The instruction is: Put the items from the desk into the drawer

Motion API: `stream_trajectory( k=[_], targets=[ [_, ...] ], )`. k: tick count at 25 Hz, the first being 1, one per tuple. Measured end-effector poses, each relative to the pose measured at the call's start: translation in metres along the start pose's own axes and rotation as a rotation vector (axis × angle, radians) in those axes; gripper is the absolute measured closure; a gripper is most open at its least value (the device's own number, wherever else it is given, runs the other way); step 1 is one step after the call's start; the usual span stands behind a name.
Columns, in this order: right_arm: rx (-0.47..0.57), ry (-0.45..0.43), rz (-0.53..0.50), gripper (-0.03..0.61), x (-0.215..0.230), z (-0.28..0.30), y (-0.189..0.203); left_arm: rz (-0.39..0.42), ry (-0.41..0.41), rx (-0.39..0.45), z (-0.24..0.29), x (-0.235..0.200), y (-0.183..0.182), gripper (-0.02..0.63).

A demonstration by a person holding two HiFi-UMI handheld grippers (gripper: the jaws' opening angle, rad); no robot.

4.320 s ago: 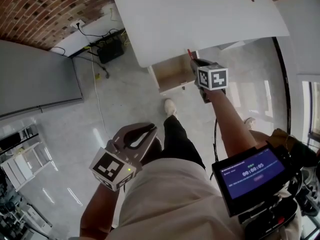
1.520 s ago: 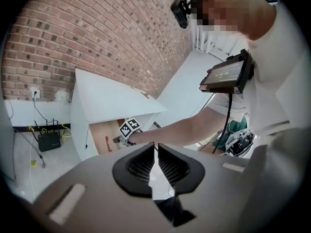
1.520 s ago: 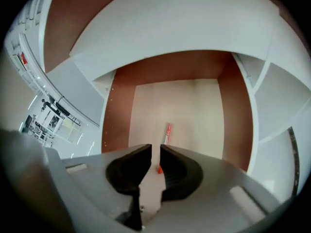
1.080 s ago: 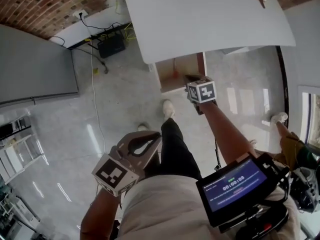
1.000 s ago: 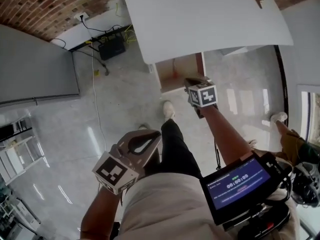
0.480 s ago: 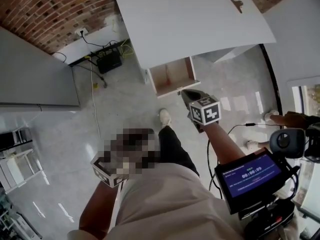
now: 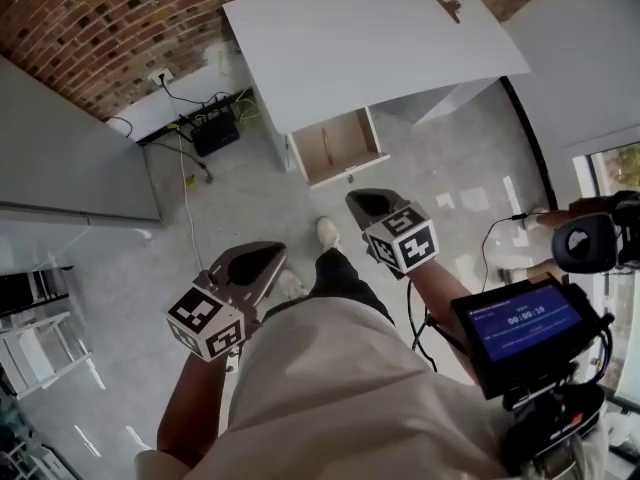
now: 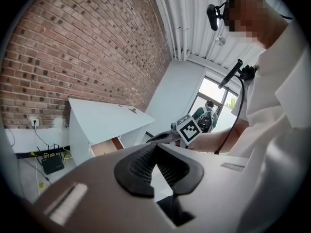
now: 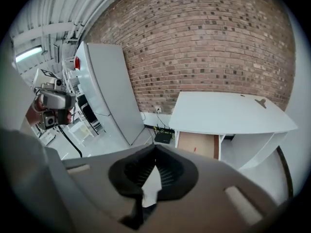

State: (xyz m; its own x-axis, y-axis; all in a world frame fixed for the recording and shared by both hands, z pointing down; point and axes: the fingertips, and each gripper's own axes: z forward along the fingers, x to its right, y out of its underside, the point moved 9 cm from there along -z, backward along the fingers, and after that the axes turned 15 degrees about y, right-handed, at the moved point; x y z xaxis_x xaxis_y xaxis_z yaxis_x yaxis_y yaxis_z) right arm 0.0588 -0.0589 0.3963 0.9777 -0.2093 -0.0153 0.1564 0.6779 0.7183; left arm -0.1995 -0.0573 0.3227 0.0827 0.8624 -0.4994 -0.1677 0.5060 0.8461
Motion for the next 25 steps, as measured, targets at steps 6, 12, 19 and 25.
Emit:
stream_trajectory(
  k=[6,12,19,25],
  targets=[
    [0.047,-0.036,-0.063,0.577,-0.036,-0.026,-0.015,0.005,-0.010,0.006,-0.019,0.009,0.005,0.606],
    [0.074,-0.037,-0.096,0.577,-0.046,-0.040,-0.023,0.012,-0.001,-0.002,-0.017,0.017,0.005,0.606],
    [0.099,-0.053,-0.128,0.577,-0.052,-0.033,-0.037,0.014,-0.009,0.000,-0.020,0.002,0.006,0.606],
    [0.122,-0.064,-0.144,0.577,-0.061,-0.049,-0.031,0.010,-0.016,0.007,-0.021,0.018,0.015,0.606]
  ],
)
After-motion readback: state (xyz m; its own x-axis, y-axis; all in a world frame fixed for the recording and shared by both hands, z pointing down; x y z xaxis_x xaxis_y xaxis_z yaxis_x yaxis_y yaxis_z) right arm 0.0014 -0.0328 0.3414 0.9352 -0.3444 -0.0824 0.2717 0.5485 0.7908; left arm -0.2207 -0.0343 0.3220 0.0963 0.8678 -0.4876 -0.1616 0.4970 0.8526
